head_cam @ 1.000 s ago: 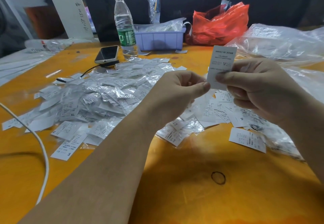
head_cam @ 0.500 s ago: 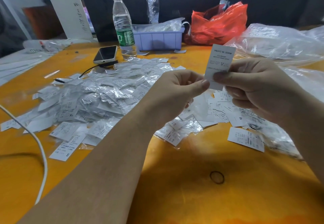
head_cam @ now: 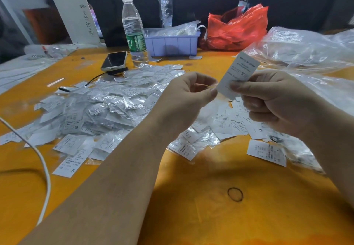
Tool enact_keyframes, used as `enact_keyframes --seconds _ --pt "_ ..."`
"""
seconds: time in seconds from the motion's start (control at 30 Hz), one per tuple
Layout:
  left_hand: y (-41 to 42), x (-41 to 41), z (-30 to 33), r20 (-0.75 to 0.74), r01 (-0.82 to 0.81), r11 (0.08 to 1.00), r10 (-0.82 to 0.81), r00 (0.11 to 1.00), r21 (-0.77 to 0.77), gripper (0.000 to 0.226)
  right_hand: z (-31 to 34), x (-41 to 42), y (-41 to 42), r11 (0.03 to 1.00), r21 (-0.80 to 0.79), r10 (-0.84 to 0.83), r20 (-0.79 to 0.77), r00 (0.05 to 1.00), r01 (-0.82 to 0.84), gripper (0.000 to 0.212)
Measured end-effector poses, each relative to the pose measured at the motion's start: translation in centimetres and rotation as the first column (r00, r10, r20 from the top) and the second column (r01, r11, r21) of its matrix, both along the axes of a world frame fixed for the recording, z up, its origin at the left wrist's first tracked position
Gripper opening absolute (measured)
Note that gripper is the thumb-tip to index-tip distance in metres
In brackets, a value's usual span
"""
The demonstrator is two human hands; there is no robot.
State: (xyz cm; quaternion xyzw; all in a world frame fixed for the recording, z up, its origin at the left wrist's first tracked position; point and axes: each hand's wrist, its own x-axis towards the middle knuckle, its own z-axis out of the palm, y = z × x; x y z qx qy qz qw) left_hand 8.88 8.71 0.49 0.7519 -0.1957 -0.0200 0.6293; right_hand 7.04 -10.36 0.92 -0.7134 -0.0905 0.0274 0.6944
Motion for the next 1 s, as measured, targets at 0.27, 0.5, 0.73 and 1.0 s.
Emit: enact_keyframes --seconds 0.27,0.5,0.73,1.0 --pt "0.0 -0.1 0.0 -0.023 0.041 0.999 -0.040 0.999 0.015 0.019 0.0 -0.4 0.8 0.995 0.092 -0.046 0.060 0.997 0.040 0.010" --pt "-0.1 0.0 0.0 -0.011 0.040 0.999 -0.040 0.999 0.007 0.016 -0.4 -0.5 1.2 0.992 -0.007 -0.124 0.118 0.985 0.126 0.021" --pt "-0.1 0.0 -0.1 -0.026 0.043 0.998 -0.044 0.999 -0.042 0.015 -0.1 -0.7 1.6 0.974 0.113 -0.206 0.087 0.975 0.195 0.027" --pt "-0.4 0.0 -0.4 -0.012 0.033 0.999 -0.034 0.999 -0.016 0.016 -0.4 -1.0 2.2 0.940 0.255 -0.239 0.023 0.971 0.226 0.012"
